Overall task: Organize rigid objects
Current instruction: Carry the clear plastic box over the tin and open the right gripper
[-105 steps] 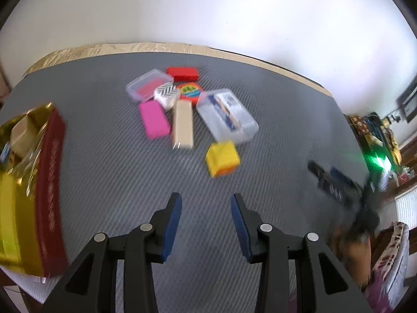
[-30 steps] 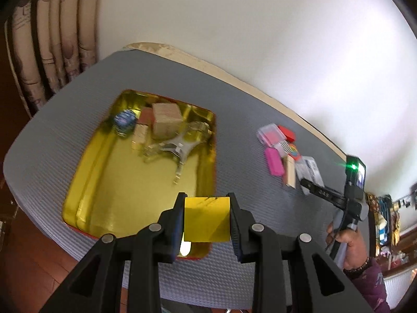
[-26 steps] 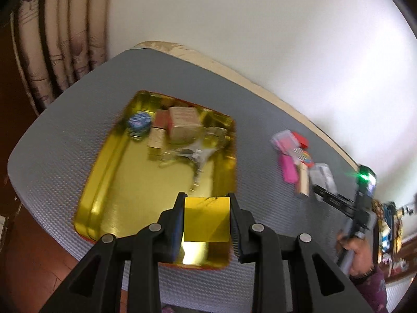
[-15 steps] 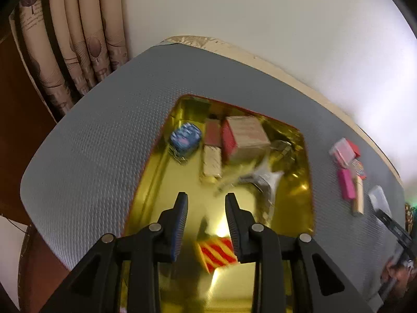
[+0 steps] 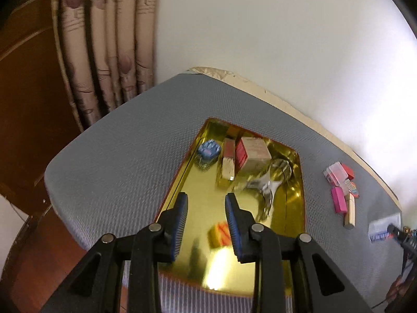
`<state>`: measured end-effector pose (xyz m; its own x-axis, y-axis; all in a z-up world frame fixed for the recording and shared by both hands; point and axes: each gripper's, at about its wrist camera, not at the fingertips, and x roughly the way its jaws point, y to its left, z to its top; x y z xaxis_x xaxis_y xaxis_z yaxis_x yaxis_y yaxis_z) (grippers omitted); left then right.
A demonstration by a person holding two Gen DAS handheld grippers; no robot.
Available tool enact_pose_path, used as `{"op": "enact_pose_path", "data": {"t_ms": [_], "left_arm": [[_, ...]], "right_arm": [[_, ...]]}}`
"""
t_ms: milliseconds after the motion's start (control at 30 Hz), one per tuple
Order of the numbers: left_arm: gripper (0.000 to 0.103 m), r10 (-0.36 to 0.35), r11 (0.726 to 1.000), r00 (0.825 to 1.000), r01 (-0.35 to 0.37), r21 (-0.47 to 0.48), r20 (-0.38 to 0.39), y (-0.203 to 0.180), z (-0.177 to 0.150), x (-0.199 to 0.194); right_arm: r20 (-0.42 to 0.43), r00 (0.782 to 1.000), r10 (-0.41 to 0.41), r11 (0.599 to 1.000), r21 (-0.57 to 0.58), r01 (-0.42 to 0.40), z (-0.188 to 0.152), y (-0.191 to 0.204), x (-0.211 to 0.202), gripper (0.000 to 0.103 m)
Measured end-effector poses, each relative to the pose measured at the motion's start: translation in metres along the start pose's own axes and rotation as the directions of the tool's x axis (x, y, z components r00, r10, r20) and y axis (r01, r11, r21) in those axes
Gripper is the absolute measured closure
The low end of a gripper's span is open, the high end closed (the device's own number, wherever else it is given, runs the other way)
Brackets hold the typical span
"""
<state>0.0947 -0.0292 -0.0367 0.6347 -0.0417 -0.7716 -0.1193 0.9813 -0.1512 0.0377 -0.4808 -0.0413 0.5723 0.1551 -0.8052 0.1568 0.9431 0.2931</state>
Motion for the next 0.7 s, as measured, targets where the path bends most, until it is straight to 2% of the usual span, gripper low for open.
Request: {"op": "enact_pose_path", "data": {"t_ms": [100,233,367,500,633,700], "left_arm": [[0.073,-0.003,1.0,1.0,0.003,-0.004,-0.011,0.006,-0.019,-0.013],[0.073,0.0,1.0,1.0,0.001,0.016,-0.029,0.011,-0.043,-0.024],[0.073,0.021,0.999,1.0,-0.021,0.031,0.006,0.013,-0.057,-0.036],[0.073,0.045,0.999,0.997,-0.046,0.006,0.06,0.021,-0.056,-0.046],[0.072,0.057,0.998,0.996,-0.054,-0.037,0.066,0.035,-0.053,-0.046],[0.072,0.044,0.997,0.997,-0.04,-0.069,0.056,0.044,-0.052,-0.043]], "right_arm": [[0.016,1.0,0.017,0.999,-0.03,-0.017,0.002,0.022,-0.006,0.044],[-0.006,0.996,0.093,0.996,-0.013,-0.093,0.004,0.043,-0.007,0.044],[-0.029,0.983,0.18,0.982,-0.043,-0.182,0.009,0.084,-0.01,0.044],[-0.088,0.956,0.28,0.951,-0.109,-0.288,0.014,0.157,0.002,0.044],[-0.175,0.922,0.346,0.915,-0.156,-0.372,0.016,0.227,0.028,0.044],[-0.255,0.893,0.37,0.897,-0.151,-0.415,0.015,0.259,0.049,0.044]]}}
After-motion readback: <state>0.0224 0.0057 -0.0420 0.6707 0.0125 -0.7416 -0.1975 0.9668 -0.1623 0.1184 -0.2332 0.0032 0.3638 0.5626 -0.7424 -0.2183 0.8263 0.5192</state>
